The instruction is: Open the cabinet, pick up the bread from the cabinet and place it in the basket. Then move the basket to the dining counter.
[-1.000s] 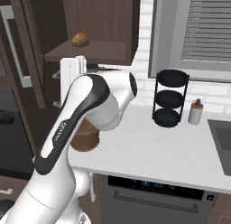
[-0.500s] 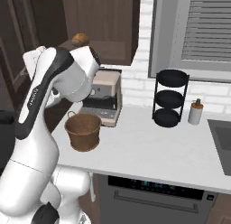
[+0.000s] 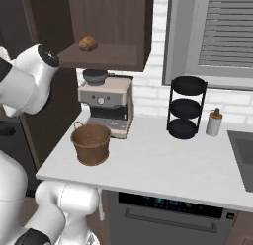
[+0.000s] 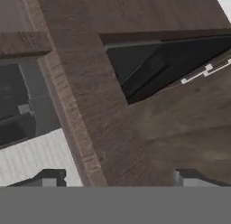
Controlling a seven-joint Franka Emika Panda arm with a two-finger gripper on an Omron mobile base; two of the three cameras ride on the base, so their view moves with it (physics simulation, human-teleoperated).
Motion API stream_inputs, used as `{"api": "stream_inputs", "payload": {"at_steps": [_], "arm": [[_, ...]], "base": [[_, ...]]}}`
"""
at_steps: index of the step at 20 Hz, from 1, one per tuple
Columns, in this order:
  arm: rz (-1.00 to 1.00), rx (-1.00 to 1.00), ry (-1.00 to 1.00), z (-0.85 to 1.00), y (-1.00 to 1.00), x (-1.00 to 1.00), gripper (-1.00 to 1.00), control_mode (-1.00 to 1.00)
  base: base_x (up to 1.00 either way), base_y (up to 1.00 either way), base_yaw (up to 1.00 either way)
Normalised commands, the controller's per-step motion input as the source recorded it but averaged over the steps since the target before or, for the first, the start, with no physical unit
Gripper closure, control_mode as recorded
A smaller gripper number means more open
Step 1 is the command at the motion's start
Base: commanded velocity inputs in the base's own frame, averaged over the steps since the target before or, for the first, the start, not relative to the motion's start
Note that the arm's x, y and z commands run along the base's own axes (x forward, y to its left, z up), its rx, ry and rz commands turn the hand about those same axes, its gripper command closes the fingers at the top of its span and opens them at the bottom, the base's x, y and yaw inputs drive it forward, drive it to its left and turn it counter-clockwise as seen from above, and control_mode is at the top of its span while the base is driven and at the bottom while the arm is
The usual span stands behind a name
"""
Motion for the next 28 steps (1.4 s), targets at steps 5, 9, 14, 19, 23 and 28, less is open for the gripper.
{"api": "stream_inputs", "payload": {"at_steps": [5, 9, 14, 19, 23, 28], "arm": [[-0.03, -0.24, -0.25, -0.04, 0.00, 0.14, -1.00, -1.00], [-0.01, -0.25, -0.39, -0.08, -0.66, 0.65, -1.00, -1.00], [-0.03, -0.22, -0.42, -0.05, -0.94, 0.65, -1.00, -1.00], [0.00, -0.42, -0.51, -0.01, -0.78, 0.64, -1.00, -1.00], [0.00, -0.84, -0.39, -0.05, -0.10, 0.28, -1.00, -1.00], [-0.07, -0.43, -0.14, 0.44, -0.02, 0.02, -1.00, -1.00]], "base": [[0.00, 0.00, 0.00], [0.00, 0.00, 0.00], [0.00, 0.00, 0.00], [0.00, 0.00, 0.00], [0.00, 0.00, 0.00], [0.00, 0.00, 0.00]]}}
